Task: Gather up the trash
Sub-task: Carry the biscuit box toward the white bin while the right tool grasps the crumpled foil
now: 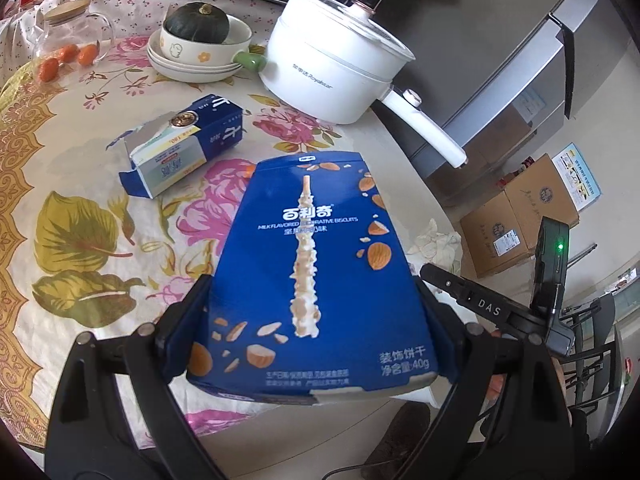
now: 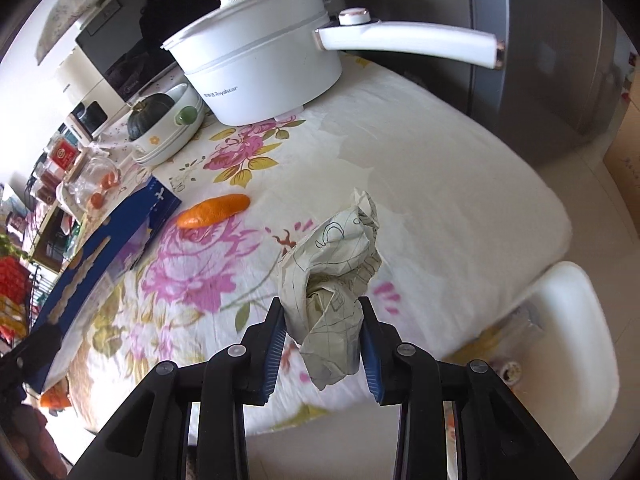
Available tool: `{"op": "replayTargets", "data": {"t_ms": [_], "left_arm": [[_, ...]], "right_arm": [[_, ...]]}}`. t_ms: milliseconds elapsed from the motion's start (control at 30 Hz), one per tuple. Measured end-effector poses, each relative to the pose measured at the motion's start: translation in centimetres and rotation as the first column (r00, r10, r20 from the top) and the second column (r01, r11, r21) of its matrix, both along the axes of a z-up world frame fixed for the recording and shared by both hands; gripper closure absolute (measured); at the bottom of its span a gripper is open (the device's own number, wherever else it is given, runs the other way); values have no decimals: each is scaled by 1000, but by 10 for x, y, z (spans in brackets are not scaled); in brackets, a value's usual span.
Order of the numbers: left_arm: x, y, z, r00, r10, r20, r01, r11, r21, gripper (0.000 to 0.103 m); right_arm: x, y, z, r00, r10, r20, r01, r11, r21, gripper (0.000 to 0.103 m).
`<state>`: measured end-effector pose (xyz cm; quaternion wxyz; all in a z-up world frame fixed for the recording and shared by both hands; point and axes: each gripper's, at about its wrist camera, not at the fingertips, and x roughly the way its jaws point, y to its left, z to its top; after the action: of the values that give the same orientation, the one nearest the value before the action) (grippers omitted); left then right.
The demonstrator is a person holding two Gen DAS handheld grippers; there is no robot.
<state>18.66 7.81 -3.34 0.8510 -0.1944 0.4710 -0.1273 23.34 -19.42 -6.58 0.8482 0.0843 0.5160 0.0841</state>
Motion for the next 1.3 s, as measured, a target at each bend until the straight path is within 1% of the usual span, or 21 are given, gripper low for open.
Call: {"op": "replayTargets", "data": {"t_ms": [67, 200, 400, 633, 767, 900, 1067, 1300], "left_arm": [[-6, -8, 3, 1000, -21, 9, 21, 1000, -2, 10], [-18, -21, 7, 998, -61, 29, 60, 998, 32, 10], [-33, -35, 5, 994, -102, 31, 100, 993, 60, 10], [-49, -61, 3, 987, -155, 43, 150, 982, 112, 10], [-56, -83, 3, 980, -194, 52, 186, 973, 139, 10], [-63, -110, 0, 967, -246, 61, 233, 957, 174, 10], [-69, -145, -10, 947, -317, 52, 298, 928, 223, 10], [-76, -192, -20, 915, -401, 46, 376, 888, 267, 10]], "right_arm": [[-11, -6, 8, 1000, 4, 14, -4, 1000, -11, 68], [-32, -18, 22, 999, 6, 48, -4, 999, -32, 68], [-59, -37, 35, 997, -13, 77, 17, 999, -51, 68], [-91, -60, 47, 994, -9, 113, 24, 991, -131, 68], [-107, -84, 51, 992, -23, 124, 43, 986, -159, 68], [-124, -114, 48, 991, -52, 122, 75, 980, -185, 68], [-142, -152, 42, 990, -96, 106, 117, 970, -213, 68], [-158, -192, 33, 985, -151, 82, 166, 962, -216, 68]]}}
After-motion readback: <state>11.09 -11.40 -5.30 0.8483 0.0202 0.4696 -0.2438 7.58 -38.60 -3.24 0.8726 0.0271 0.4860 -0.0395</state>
